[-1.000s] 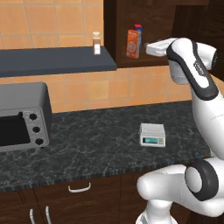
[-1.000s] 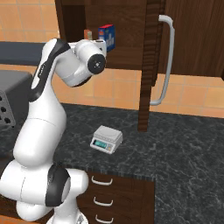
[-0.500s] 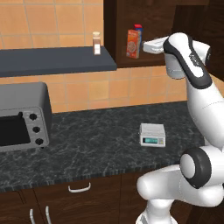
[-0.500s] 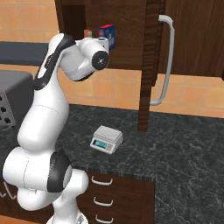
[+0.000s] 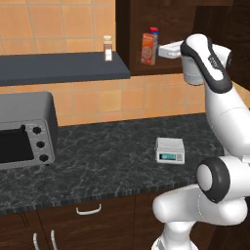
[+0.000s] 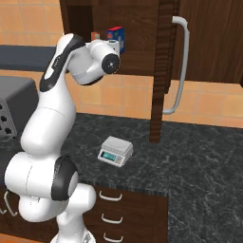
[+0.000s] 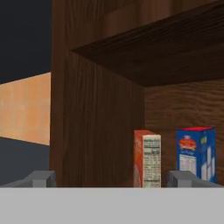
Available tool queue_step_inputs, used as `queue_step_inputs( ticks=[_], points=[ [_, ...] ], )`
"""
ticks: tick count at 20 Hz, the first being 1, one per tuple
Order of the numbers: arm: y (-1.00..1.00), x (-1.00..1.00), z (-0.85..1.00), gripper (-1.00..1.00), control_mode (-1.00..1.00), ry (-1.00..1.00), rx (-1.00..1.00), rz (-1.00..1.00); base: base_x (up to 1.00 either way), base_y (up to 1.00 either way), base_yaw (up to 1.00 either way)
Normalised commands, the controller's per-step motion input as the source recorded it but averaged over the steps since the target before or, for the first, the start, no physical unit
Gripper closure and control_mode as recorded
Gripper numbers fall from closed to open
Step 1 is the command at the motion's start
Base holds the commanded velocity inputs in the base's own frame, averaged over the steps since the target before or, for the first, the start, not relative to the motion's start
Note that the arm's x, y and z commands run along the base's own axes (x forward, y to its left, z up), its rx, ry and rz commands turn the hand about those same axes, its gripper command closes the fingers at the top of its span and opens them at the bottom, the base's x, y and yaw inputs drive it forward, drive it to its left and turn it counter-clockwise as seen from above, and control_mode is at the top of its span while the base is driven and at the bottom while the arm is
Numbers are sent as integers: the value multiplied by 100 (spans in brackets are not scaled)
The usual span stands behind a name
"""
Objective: Pick the boxed food and place it on the digital scale for weighing, and close the cabinet.
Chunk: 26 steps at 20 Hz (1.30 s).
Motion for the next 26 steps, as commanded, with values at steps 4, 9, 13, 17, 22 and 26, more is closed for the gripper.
queue_step_inputs(
  ticks=[4,9,13,17,22,26],
  points=[
    [-13,11,0,-100,-100,2,0,1,0,0,0],
    [0,34,0,-100,-100,4,0,0,0,0,0],
    [0,29,0,-100,-100,3,0,0,0,0,0],
    [0,29,0,-100,-100,3,0,0,0,0,0],
    [0,39,0,-100,-100,4,0,0,0,0,0],
    [5,28,0,-100,-100,1,0,0,0,0,0]
  ],
)
